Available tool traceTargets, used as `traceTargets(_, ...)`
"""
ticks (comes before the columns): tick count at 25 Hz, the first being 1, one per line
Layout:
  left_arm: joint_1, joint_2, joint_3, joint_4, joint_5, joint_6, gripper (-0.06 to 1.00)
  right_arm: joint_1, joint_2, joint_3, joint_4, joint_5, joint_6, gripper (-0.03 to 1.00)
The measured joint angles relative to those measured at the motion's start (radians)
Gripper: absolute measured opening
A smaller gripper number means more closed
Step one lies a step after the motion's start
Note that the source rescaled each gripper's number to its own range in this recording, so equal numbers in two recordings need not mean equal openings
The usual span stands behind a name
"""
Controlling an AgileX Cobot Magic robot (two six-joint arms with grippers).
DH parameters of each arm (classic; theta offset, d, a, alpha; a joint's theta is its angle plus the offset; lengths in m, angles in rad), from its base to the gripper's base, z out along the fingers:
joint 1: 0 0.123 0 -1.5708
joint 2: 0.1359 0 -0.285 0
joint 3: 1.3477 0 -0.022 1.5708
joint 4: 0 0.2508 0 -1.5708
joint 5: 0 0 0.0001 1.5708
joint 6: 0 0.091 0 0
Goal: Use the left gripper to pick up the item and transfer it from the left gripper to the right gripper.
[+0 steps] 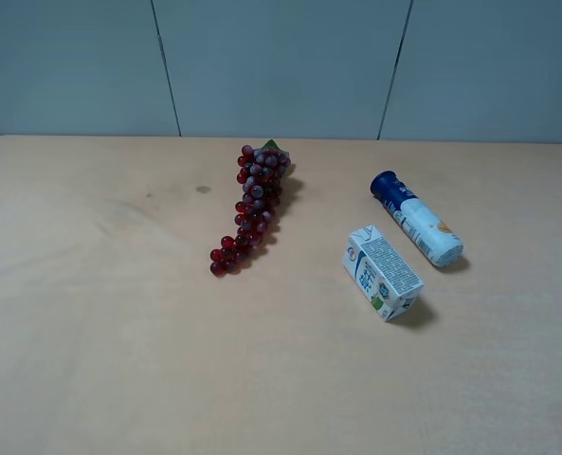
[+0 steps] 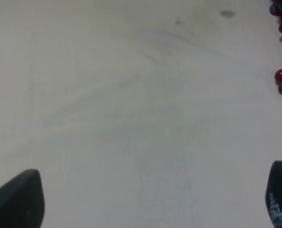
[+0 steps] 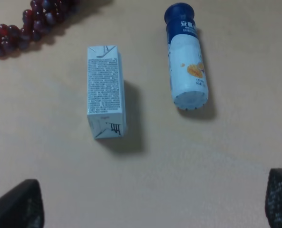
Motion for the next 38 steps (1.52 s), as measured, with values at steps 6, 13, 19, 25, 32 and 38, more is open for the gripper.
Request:
traceTargets(6, 0.000, 0.000, 0.000, 0.000, 0.000, 0.000, 0.89, 0.000, 0.000, 0.000, 0.000, 0.000, 0.000, 1.00)
traceTargets(13, 0.000, 0.000, 0.000, 0.000, 0.000, 0.000, 0.89, -0.085, -0.002, 0.000, 0.001, -0.001, 0.000, 1.00)
traceTargets(19, 0.000, 0.000, 0.000, 0.000, 0.000, 0.000, 0.89, -0.369, -0.116, 0.000, 0.001, -0.003, 0.000, 1.00)
traceTargets(25, 0.000, 0.000, 0.000, 0.000, 0.000, 0.000, 0.89, -0.593, -0.131, 0.000, 0.003, -0.002, 0.000, 1.00)
traceTargets(32, 0.000, 0.000, 0.000, 0.000, 0.000, 0.000, 0.89, -0.618, -0.132, 0.000, 0.004, -0.002, 0.000, 1.00)
traceTargets(38, 0.000, 0.000, 0.000, 0.000, 0.000, 0.000, 0.89, -0.618, -0.132, 0.000, 0.005, -0.002, 0.000, 1.00)
